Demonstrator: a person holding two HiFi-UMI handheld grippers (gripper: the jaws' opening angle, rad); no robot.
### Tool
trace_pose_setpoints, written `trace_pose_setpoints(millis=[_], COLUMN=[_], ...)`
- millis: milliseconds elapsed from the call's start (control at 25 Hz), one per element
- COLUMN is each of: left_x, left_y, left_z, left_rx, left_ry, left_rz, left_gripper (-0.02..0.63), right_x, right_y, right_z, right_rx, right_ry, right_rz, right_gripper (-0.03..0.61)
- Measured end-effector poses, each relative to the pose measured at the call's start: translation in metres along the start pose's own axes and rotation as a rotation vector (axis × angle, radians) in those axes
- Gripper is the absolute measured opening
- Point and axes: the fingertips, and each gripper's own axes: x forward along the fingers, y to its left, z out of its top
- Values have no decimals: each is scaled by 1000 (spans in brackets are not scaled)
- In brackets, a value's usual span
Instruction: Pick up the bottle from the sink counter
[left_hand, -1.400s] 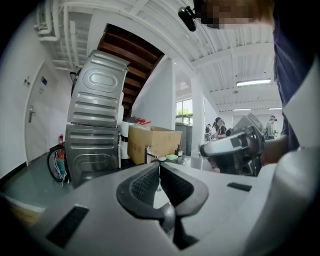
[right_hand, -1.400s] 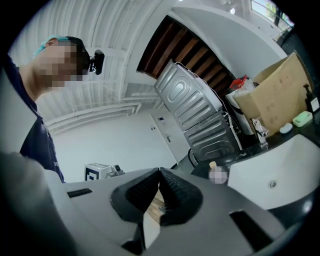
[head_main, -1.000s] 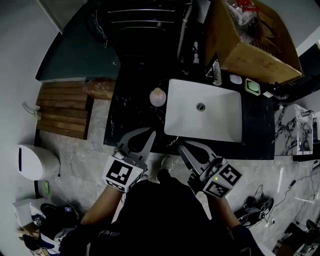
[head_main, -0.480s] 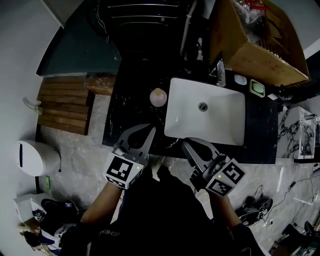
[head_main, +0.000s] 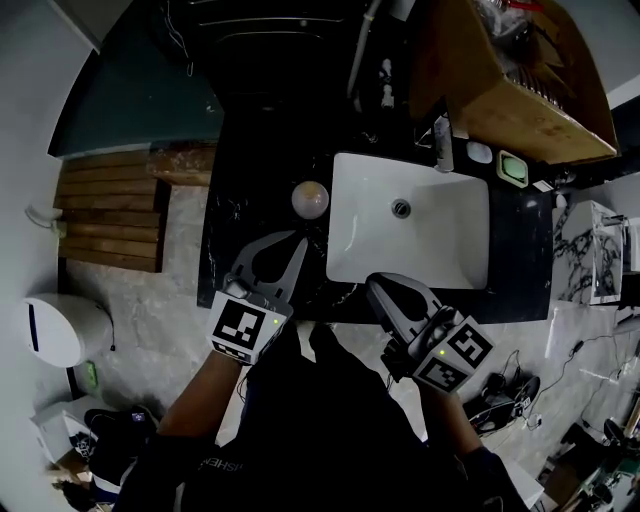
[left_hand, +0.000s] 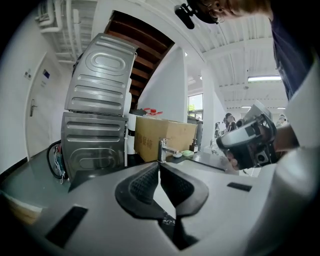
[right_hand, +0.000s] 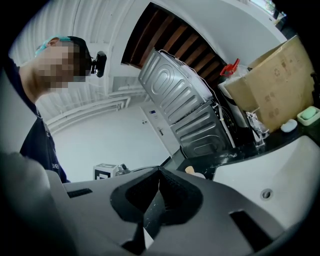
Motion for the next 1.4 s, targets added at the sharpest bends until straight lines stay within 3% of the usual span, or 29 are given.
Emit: trace_pose_setpoints(millis=[200,880,1400], left_x=[19,78,103], left_y=[19,52,55], left_z=[-9,-56,-74], left_rx=[14,18,42], left_ry=[6,91,113], left_rz=[-17,-85,-114], left_gripper=[22,197,209], right_x=[14,38,47], right_y=[-9,-47,-67], right_z=[-2,-16,-24], right_rx=[19,86,117], right_ry=[14,61,86], right_rz=[-37,-113,-127], right_gripper=[26,26,26])
